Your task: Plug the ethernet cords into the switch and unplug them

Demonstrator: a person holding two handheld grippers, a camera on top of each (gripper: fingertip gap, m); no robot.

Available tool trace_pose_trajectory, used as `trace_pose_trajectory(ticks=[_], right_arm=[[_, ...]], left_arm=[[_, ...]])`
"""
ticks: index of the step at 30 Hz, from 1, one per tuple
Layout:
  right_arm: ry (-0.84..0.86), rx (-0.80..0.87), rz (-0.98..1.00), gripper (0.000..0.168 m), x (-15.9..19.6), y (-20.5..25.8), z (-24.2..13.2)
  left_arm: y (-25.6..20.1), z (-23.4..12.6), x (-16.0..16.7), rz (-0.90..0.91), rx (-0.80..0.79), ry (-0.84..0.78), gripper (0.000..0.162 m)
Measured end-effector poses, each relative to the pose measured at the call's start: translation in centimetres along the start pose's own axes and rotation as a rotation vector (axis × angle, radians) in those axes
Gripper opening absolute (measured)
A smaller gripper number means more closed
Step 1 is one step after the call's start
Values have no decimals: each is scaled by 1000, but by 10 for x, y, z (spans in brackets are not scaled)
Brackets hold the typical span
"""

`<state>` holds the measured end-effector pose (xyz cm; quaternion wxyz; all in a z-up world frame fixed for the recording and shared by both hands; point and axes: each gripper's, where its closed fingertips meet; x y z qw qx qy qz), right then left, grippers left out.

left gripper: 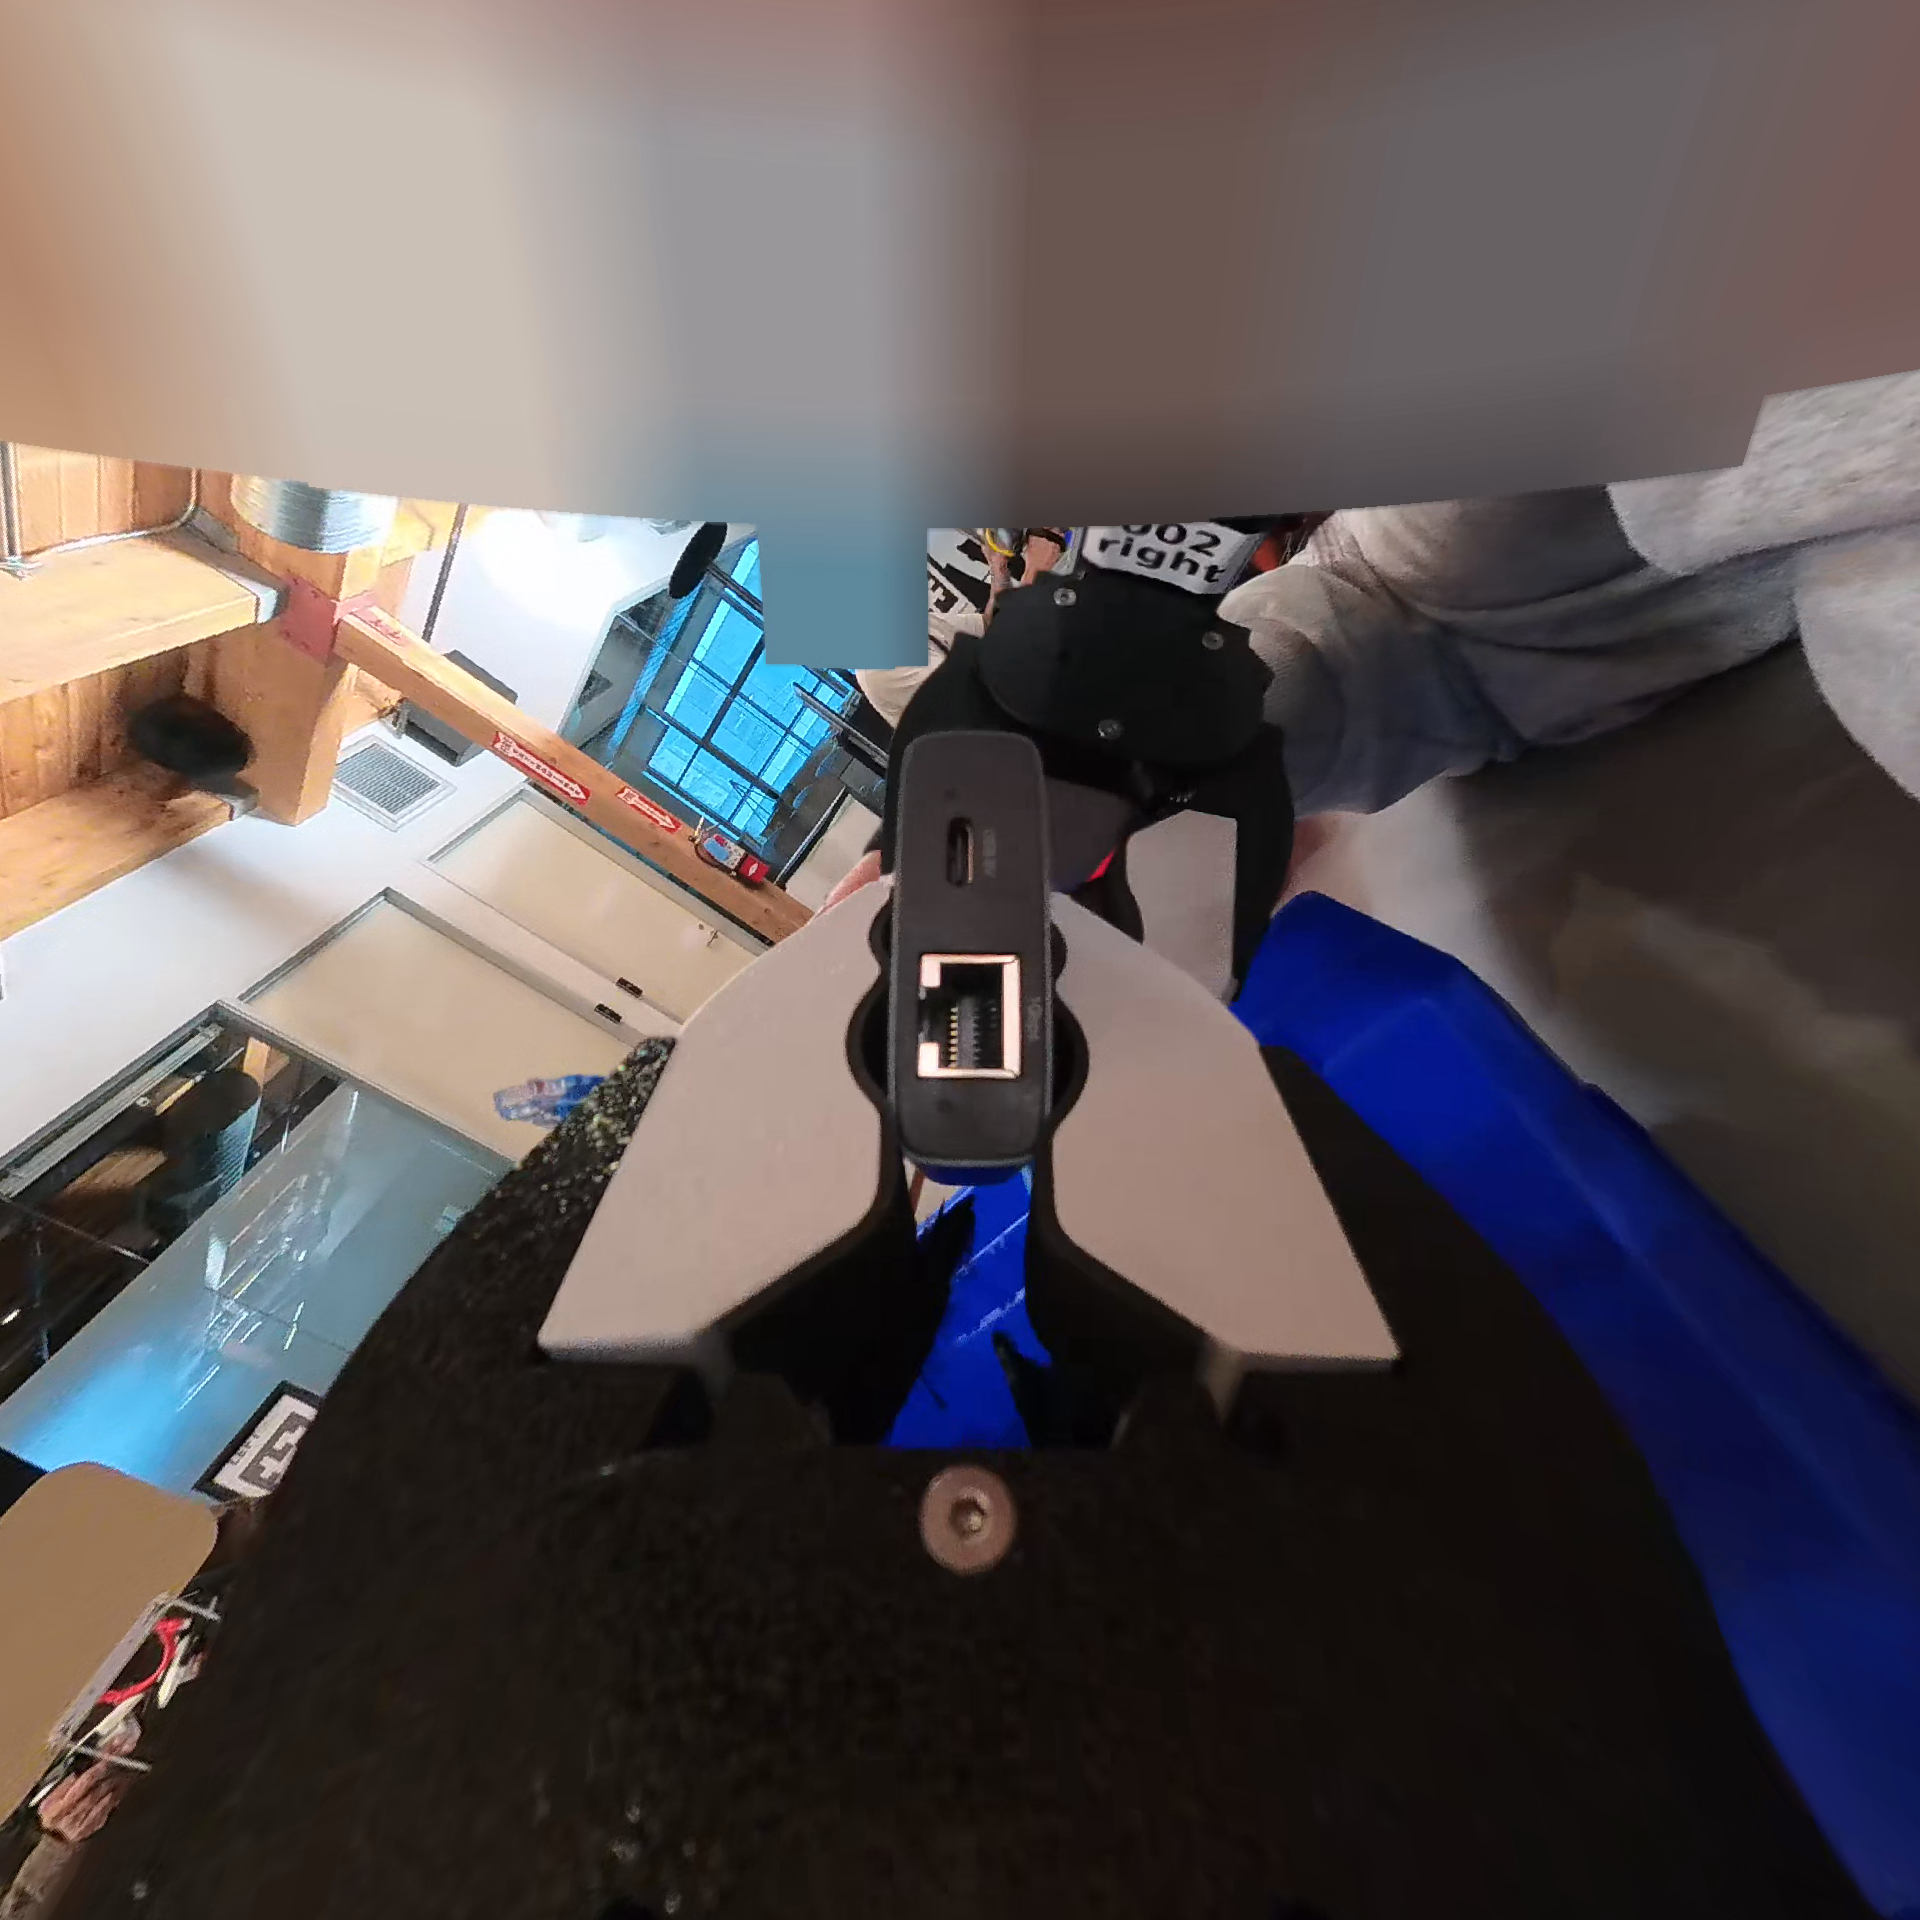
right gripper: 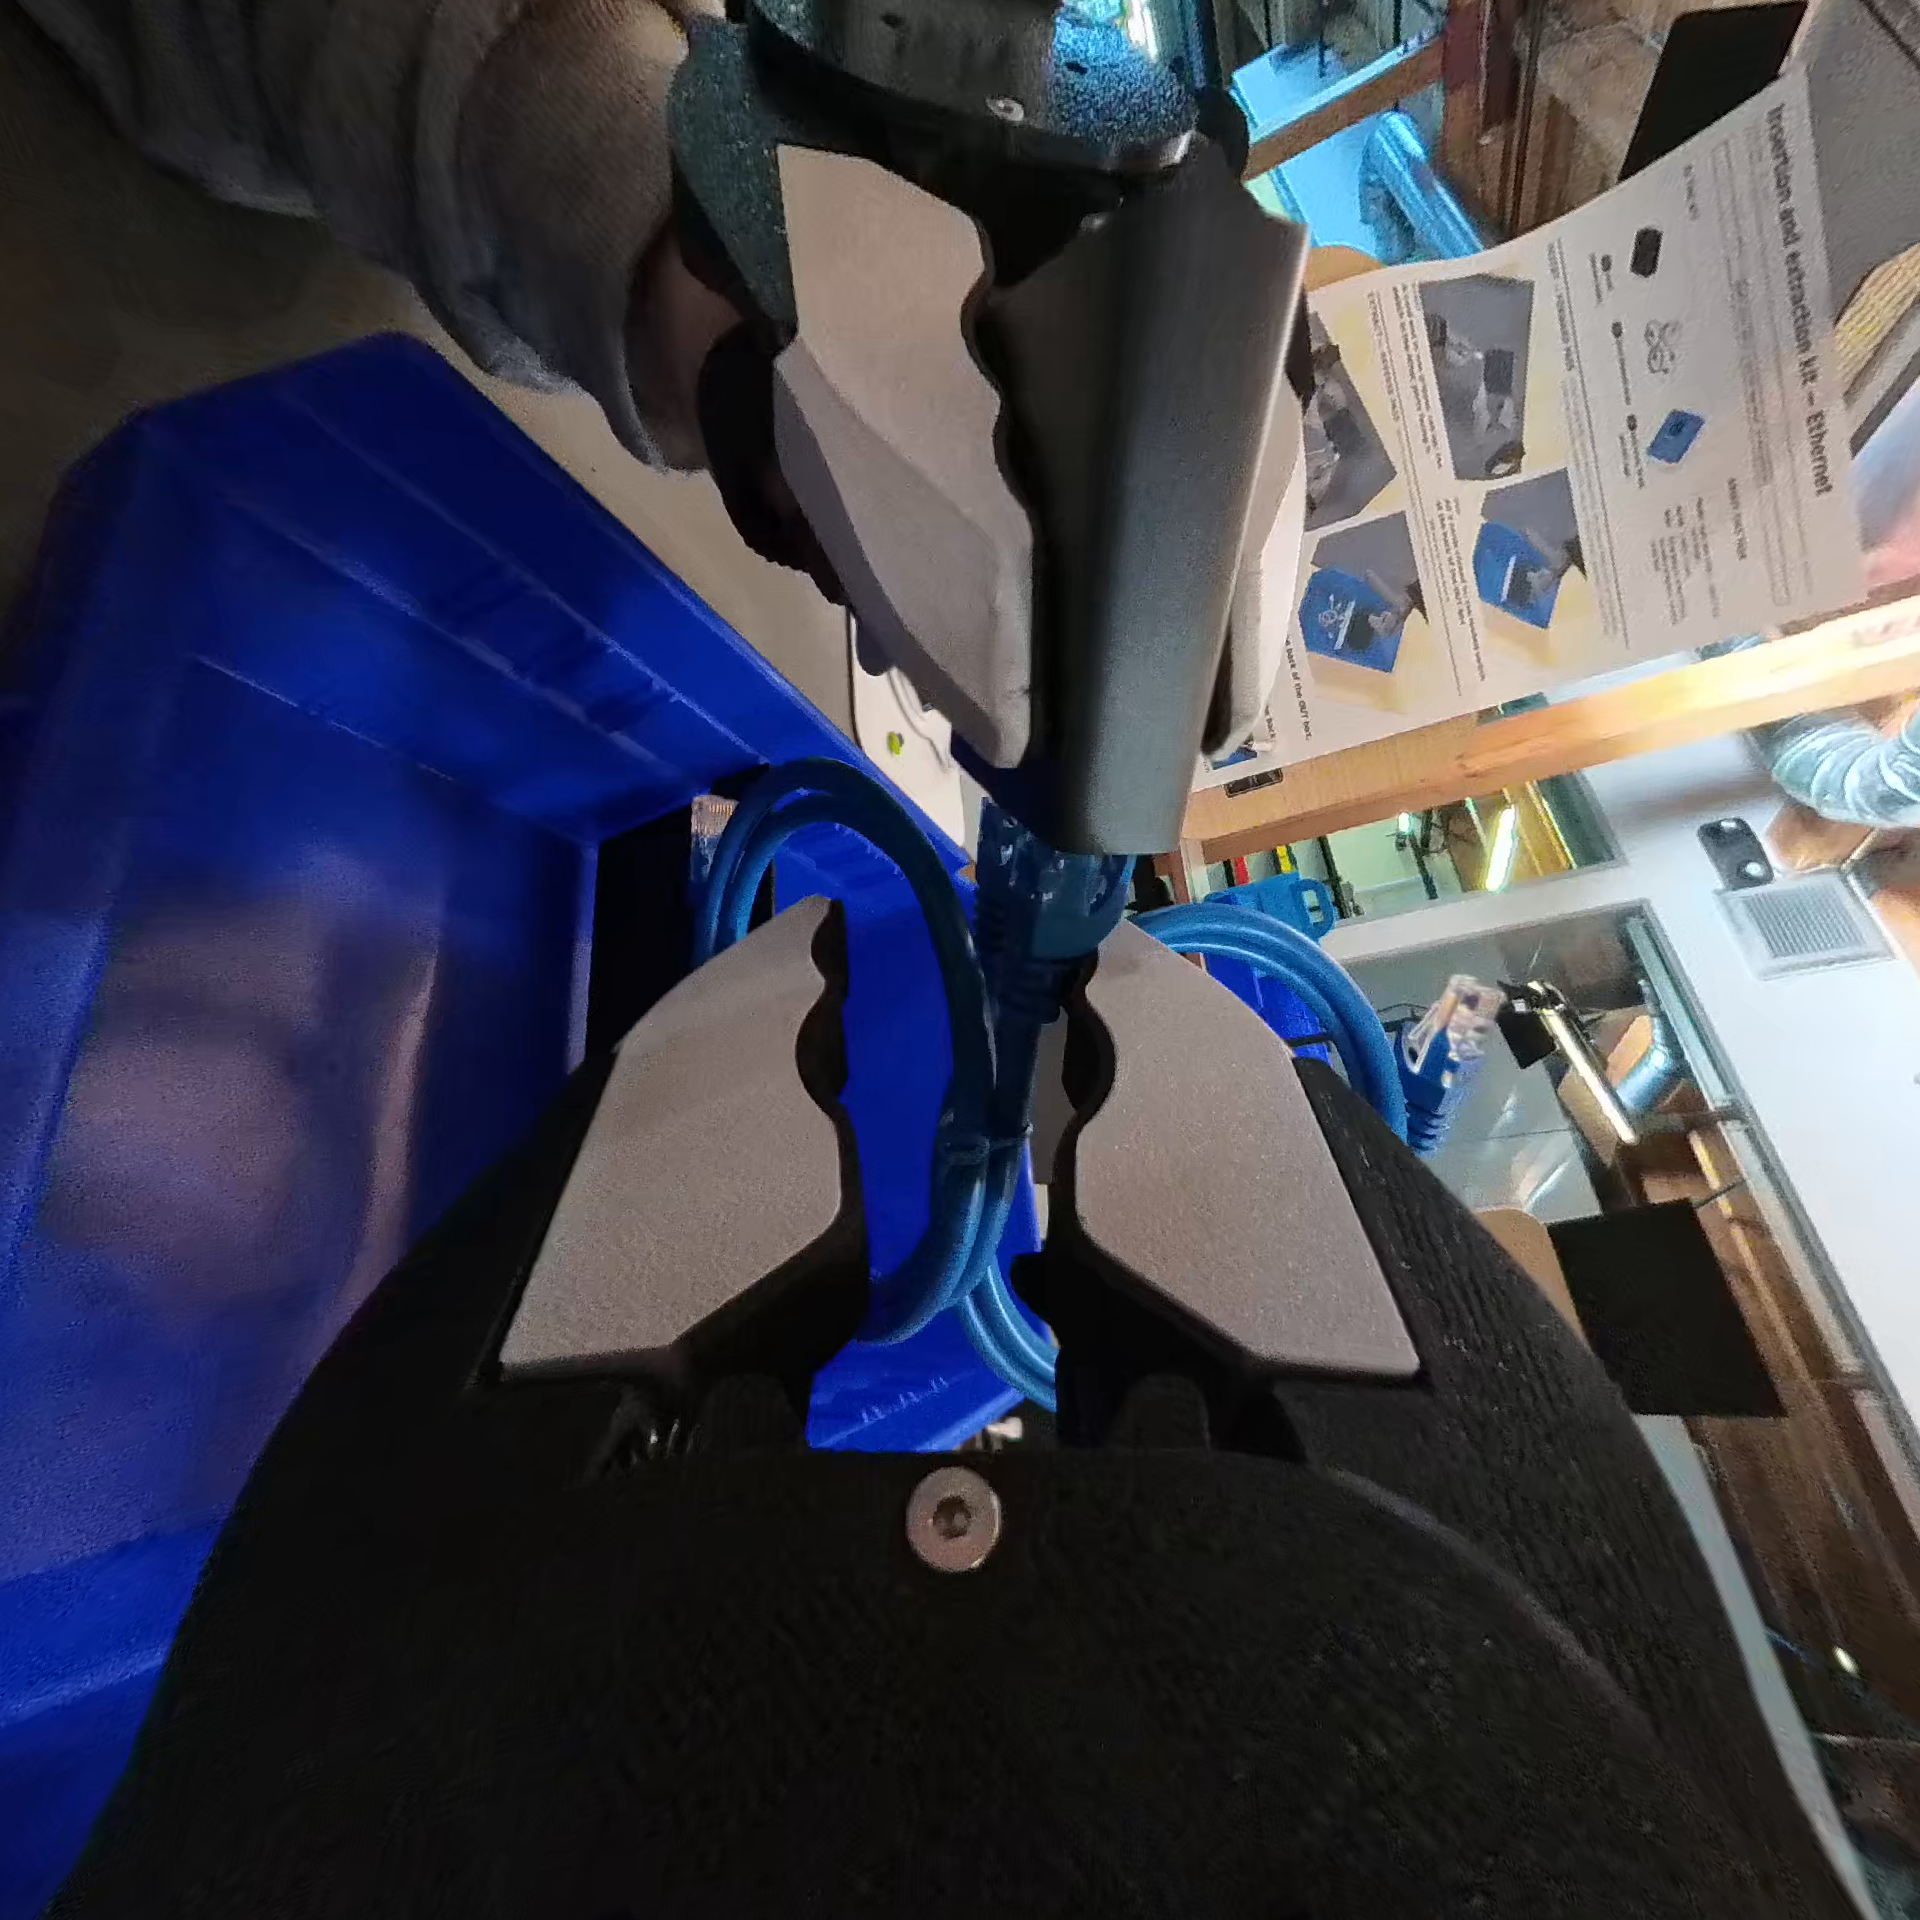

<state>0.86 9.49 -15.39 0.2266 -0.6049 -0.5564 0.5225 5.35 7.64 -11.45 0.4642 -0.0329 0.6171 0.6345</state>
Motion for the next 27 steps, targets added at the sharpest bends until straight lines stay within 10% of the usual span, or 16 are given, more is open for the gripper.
trace_pose_trajectory(ticks=[27], right_arm=[[-180, 66, -49, 35, -26, -2, -8]], left_arm=[[-8, -5, -2, 18, 79, -76, 22]])
Point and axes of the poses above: each gripper's, where its closed fingertips meet, z out along the fingers, x out of its underside, y = z × x across the jaws, and after that the axes turned 11 degrees about -x, right-handed
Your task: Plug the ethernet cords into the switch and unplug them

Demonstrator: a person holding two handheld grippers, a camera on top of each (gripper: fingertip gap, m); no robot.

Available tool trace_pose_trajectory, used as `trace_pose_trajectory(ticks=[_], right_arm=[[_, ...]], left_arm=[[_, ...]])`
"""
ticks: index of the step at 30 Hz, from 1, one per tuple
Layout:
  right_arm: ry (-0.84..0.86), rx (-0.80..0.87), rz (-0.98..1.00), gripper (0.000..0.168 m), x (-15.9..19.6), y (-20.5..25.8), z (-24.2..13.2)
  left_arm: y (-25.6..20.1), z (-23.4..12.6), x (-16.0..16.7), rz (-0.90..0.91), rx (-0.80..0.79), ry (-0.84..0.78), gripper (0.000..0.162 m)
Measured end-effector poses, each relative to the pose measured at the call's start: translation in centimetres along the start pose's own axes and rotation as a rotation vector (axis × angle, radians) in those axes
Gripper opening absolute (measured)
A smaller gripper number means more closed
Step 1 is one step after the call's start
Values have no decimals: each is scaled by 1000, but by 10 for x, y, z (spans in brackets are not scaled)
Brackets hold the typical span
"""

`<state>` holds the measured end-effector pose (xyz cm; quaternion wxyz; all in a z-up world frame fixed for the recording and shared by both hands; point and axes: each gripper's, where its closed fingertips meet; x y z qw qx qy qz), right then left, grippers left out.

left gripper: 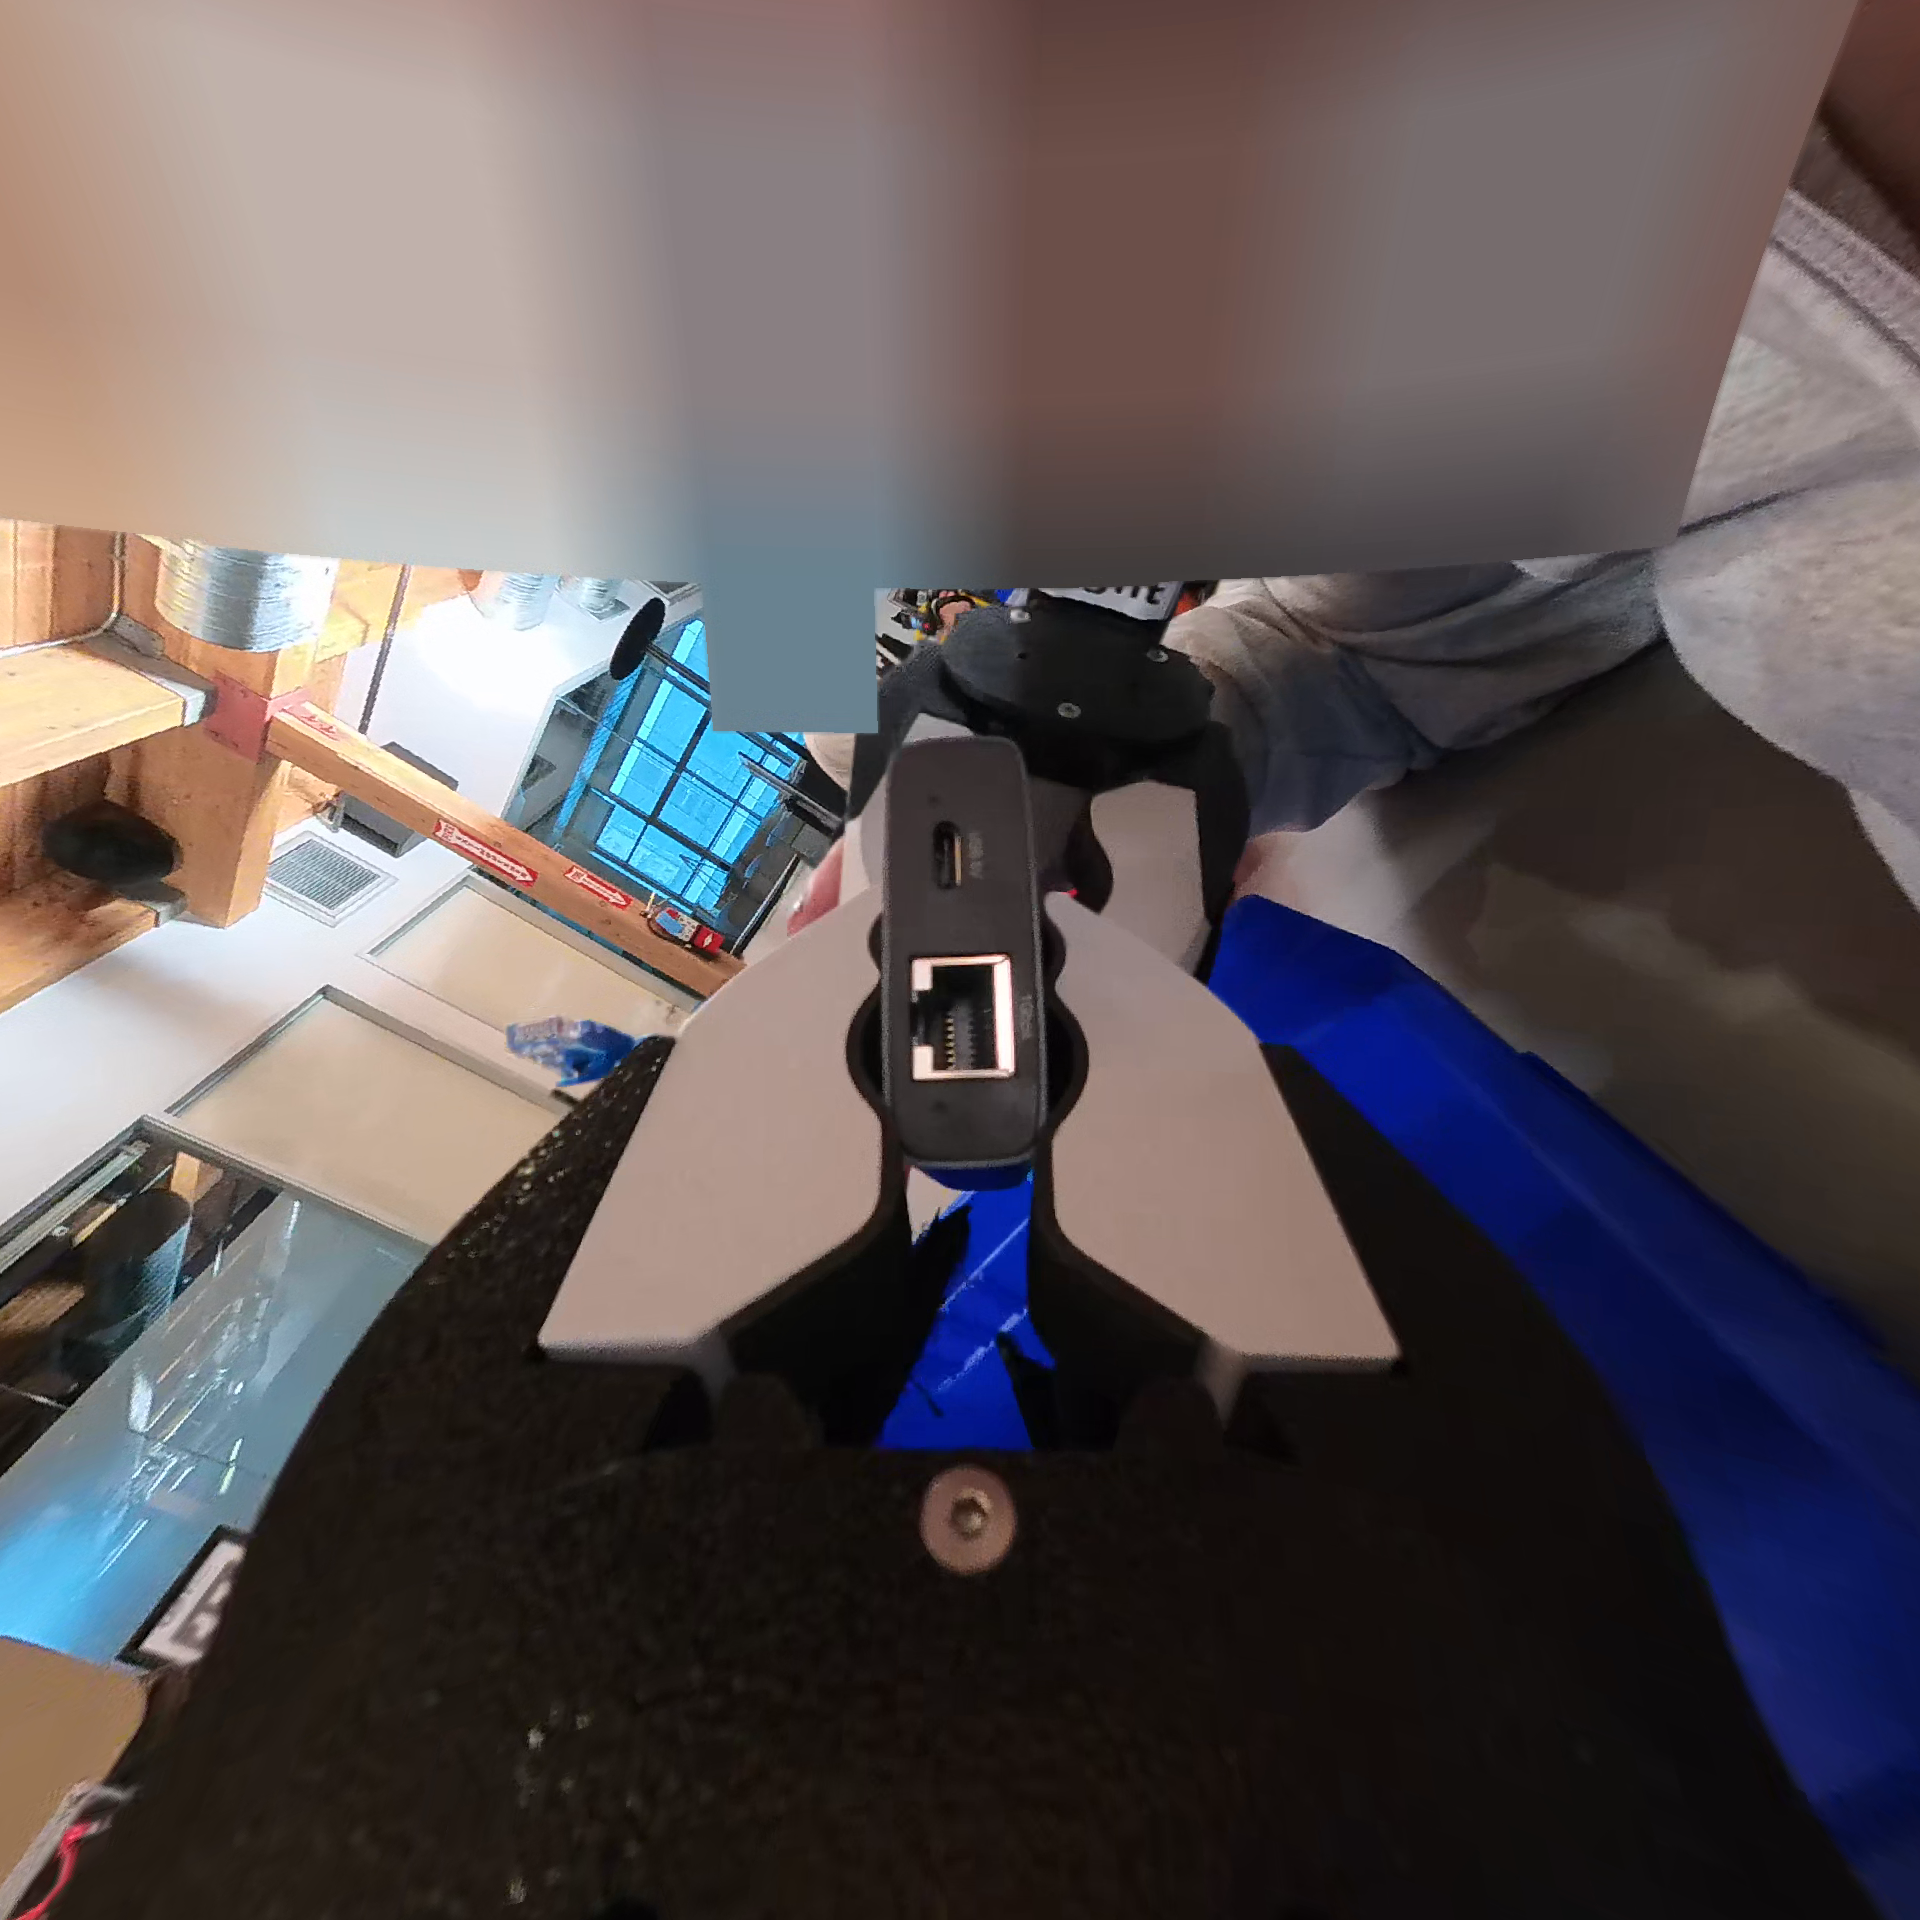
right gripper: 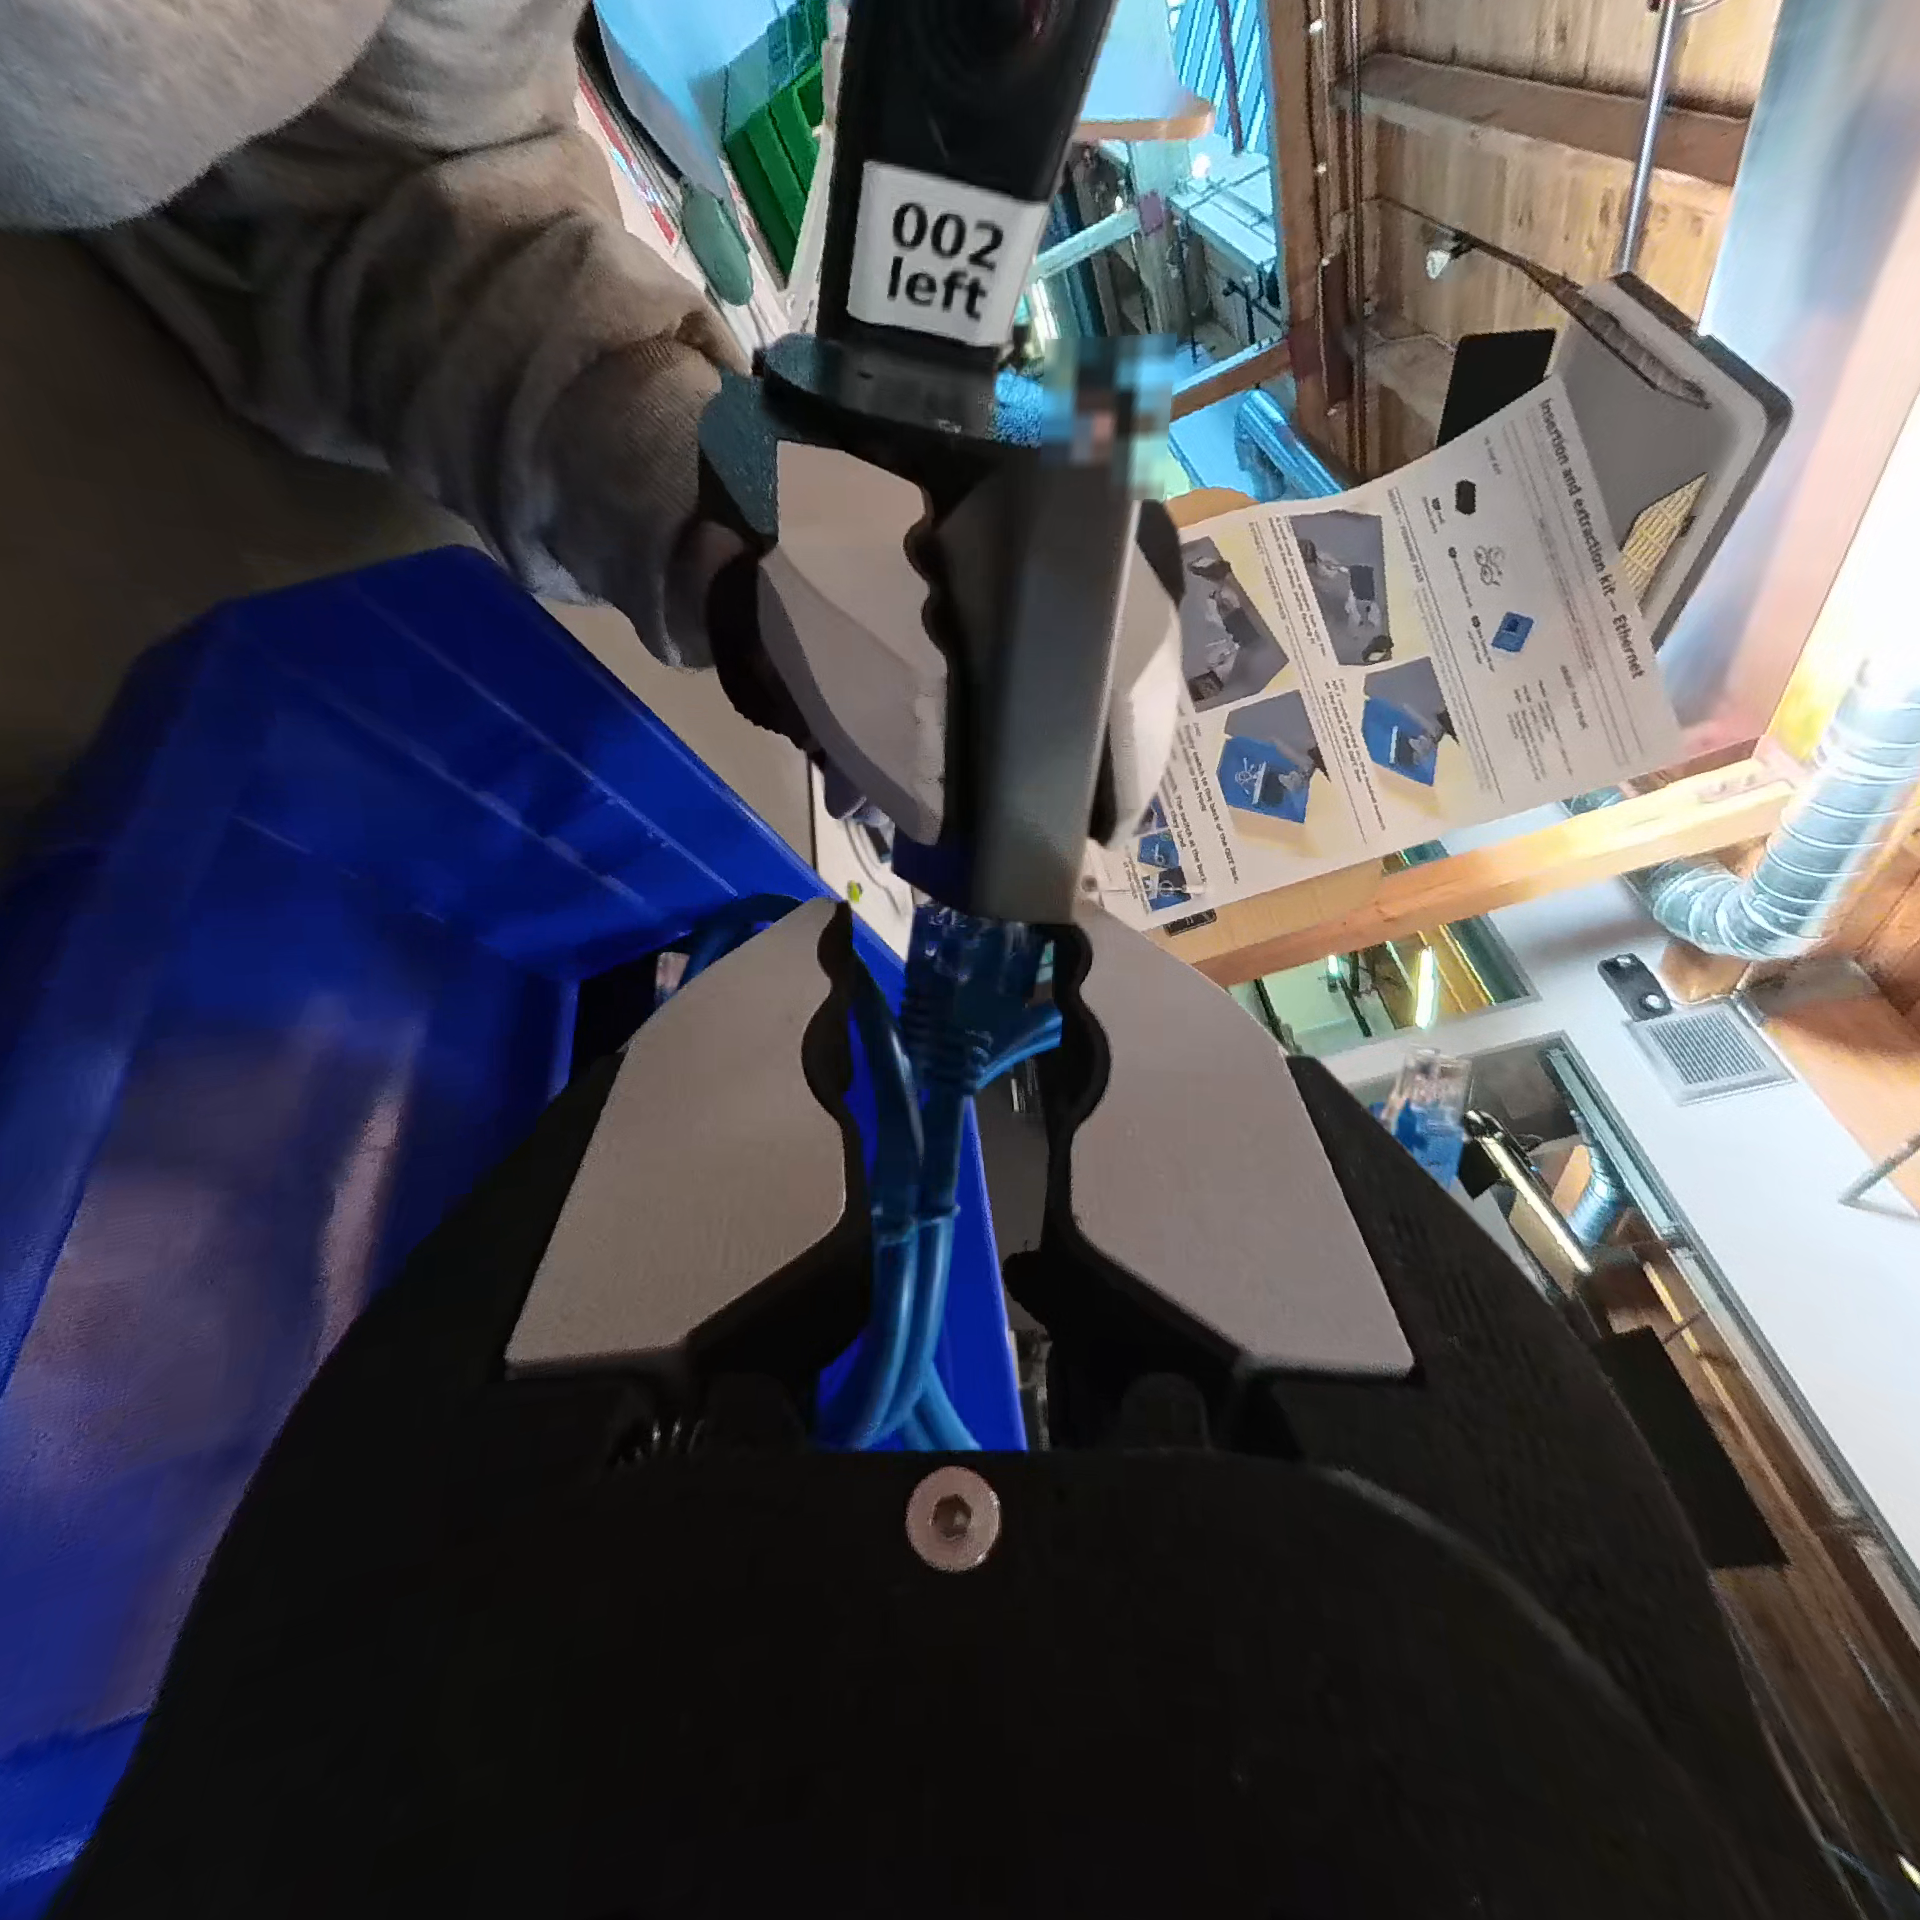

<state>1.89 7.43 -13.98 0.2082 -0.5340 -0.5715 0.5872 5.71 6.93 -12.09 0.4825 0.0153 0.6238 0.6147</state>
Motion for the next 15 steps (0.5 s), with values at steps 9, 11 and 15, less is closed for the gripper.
trace_pose_trajectory(ticks=[9, 11, 15], right_arm=[[102, 74, 12, 33, 10, -4, 12], [105, 87, 10, 33, 11, -5, 13], [92, 84, 6, 33, 9, -2, 15]], left_arm=[[-2, 6, 0, 73, -36, 37, 21], [-6, 6, 0, 102, -22, 41, 21], [-15, 8, -3, 133, 10, 35, 20]])
Point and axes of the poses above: each gripper's, where its closed fingertips meet, z out along the fingers, x out of its underside, y = z × x across the jaws, and after that the axes turned 11 degrees about -x, right-handed
